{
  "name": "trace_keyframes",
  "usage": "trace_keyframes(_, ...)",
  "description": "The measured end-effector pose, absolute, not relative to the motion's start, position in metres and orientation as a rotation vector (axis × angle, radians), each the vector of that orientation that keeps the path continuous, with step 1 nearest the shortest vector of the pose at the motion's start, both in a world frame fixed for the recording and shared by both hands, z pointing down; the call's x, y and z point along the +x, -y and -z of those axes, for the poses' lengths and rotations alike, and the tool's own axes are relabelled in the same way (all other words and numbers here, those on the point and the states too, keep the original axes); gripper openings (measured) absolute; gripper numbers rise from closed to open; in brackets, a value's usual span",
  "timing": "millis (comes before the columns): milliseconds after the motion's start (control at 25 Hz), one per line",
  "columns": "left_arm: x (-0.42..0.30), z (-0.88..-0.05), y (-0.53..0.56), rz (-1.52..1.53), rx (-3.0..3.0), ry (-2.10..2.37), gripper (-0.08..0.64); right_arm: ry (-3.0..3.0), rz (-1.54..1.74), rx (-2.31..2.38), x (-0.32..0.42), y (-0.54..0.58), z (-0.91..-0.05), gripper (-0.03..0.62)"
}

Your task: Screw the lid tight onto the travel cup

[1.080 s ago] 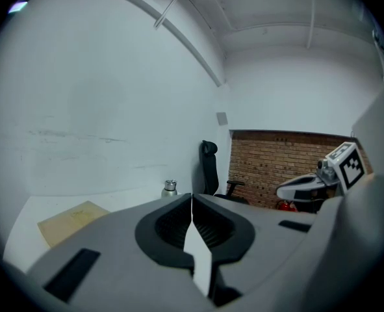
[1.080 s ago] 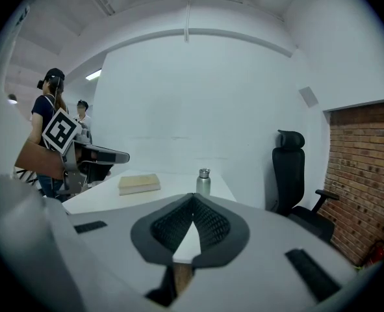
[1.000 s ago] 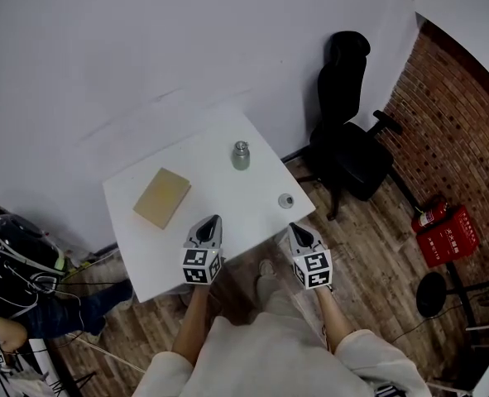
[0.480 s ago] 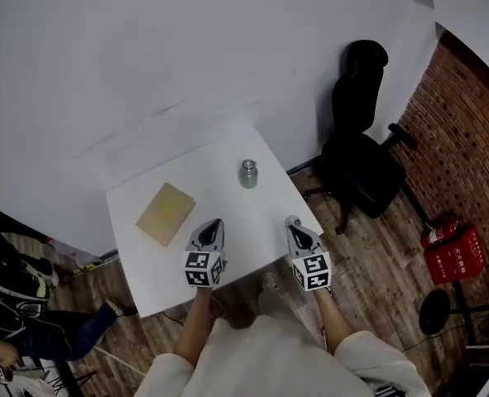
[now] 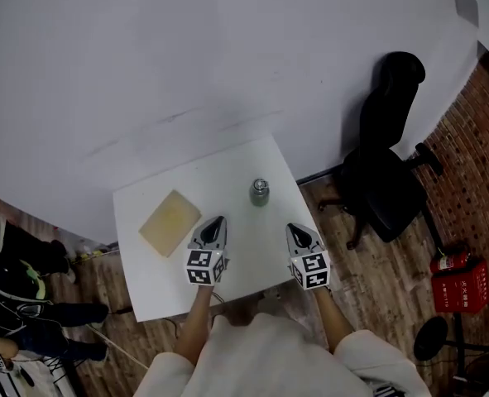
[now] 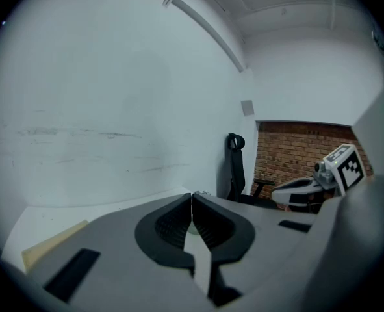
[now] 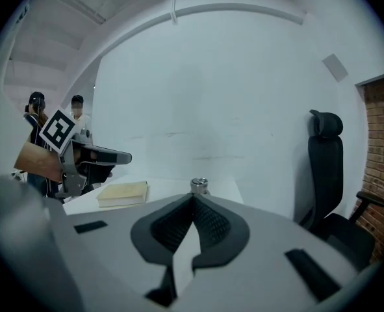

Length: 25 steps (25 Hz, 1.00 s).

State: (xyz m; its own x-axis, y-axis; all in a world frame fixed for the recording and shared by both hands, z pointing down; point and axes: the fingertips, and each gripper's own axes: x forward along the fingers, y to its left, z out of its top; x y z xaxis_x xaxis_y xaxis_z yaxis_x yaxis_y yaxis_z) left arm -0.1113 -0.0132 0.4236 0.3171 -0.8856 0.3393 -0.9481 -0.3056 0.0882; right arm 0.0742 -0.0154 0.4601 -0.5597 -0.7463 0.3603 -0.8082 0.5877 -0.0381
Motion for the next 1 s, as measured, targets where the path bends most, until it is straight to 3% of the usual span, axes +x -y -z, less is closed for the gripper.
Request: trace_keyframes(1000, -0.095, -0.472, 0.093, -0.346, 2.257, 1.642, 0.009, 2.526, -0.353, 1.161, 0.061, 0.083, -0.522, -0.002)
